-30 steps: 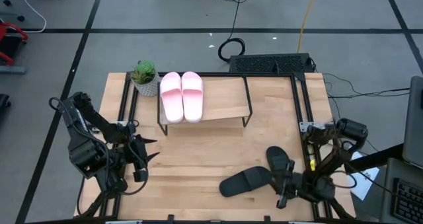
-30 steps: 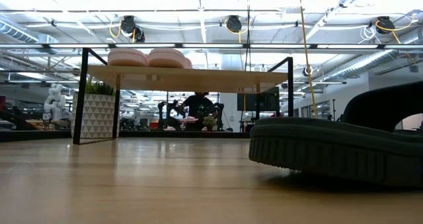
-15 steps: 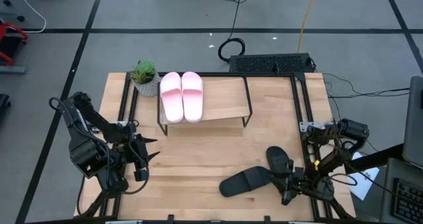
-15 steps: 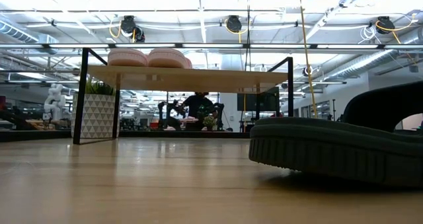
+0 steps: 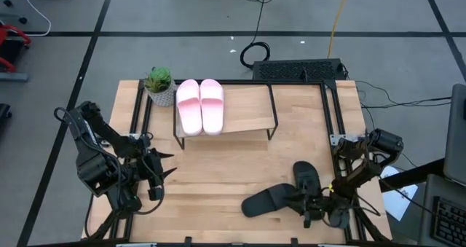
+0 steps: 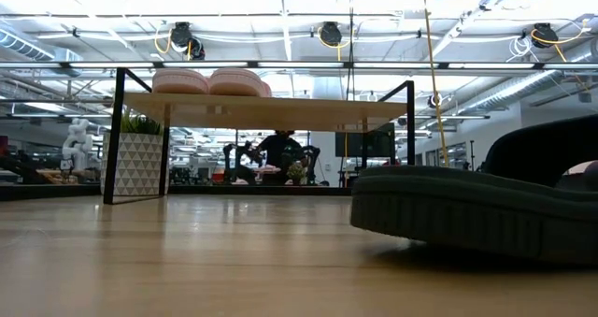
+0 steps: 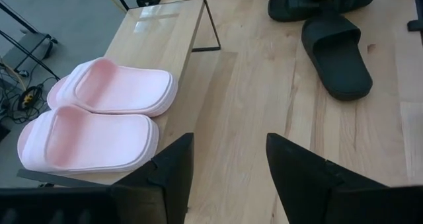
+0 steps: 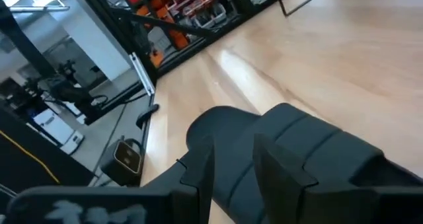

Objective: Pick and place slides into the shelf
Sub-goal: Put the right black slipper on the shelf

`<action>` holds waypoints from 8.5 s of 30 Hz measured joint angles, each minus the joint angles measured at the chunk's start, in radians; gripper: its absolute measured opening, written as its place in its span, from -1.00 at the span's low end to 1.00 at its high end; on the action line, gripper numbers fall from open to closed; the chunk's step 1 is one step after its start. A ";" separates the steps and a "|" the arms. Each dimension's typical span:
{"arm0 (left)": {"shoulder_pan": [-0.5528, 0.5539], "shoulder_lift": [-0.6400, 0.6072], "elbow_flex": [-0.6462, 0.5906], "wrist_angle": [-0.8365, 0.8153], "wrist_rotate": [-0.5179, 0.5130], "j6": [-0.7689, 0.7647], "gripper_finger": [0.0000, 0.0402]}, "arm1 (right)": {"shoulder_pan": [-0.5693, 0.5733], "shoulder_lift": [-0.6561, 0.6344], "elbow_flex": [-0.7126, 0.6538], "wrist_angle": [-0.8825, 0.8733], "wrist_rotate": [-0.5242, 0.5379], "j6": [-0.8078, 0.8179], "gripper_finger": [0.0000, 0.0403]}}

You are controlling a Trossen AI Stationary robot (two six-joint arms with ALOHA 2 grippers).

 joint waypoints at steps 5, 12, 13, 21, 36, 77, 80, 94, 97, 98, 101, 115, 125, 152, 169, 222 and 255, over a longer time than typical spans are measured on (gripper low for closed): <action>0.000 0.000 0.000 0.000 0.000 0.009 -0.05 | -0.002 -0.040 -0.002 0.052 -0.078 0.008 -0.54; 0.000 0.000 0.000 0.003 0.000 0.023 -0.05 | -0.003 -0.098 -0.002 0.105 -0.207 -0.064 -0.54; 0.000 0.000 0.000 0.004 0.000 0.023 -0.05 | -0.002 -0.105 -0.002 0.116 -0.217 -0.068 -0.54; 0.000 0.000 0.000 0.006 0.000 0.023 -0.05 | -0.001 -0.222 -0.002 0.105 -0.184 -0.216 -0.54; 0.000 0.001 0.000 0.025 0.008 0.037 -0.05 | 0.005 -0.627 -0.002 -0.859 -0.185 0.126 -0.54; 0.015 0.001 0.000 0.026 -0.001 0.049 -0.05 | 0.005 -0.910 0.008 -1.370 -0.620 0.443 -0.54; 0.030 0.001 0.000 0.026 -0.001 0.055 -0.05 | 0.005 -0.908 0.051 -1.352 -0.594 0.345 -0.54; 0.079 0.001 0.000 0.026 -0.001 0.055 -0.05 | 0.005 -0.545 0.625 -1.751 -0.659 0.291 -0.54; 0.079 0.001 0.000 0.026 0.000 0.054 -0.05 | 0.005 -0.408 0.799 -1.916 -0.711 0.346 -0.54; 0.079 0.001 0.000 0.026 0.000 0.053 -0.05 | 0.005 -0.362 0.853 -1.973 -0.734 0.370 -0.54; 0.079 0.001 0.000 0.026 0.000 0.049 -0.05 | 0.005 -0.229 0.992 -2.124 -0.798 0.438 -0.54; 0.079 0.001 0.000 0.027 0.007 0.052 -0.05 | 0.005 0.146 1.125 -2.454 -0.919 0.532 -0.54; 0.079 0.001 0.000 0.028 0.019 0.053 -0.05 | 0.001 0.156 1.125 -2.449 -0.824 0.486 -0.54; 0.079 0.001 0.000 0.027 0.018 0.081 -0.05 | -0.042 0.156 0.955 -2.449 -0.839 0.475 -0.54; 0.079 0.001 0.000 0.027 0.018 0.081 -0.05 | -0.042 0.156 0.904 -2.378 -0.867 0.455 -0.53; 0.079 0.001 0.000 0.027 0.010 0.080 -0.05 | -0.094 0.155 0.853 -2.418 -0.833 0.373 -0.54; 0.079 0.001 0.000 0.027 0.006 0.081 -0.05 | -0.093 0.155 0.771 -2.342 -0.787 0.378 -0.53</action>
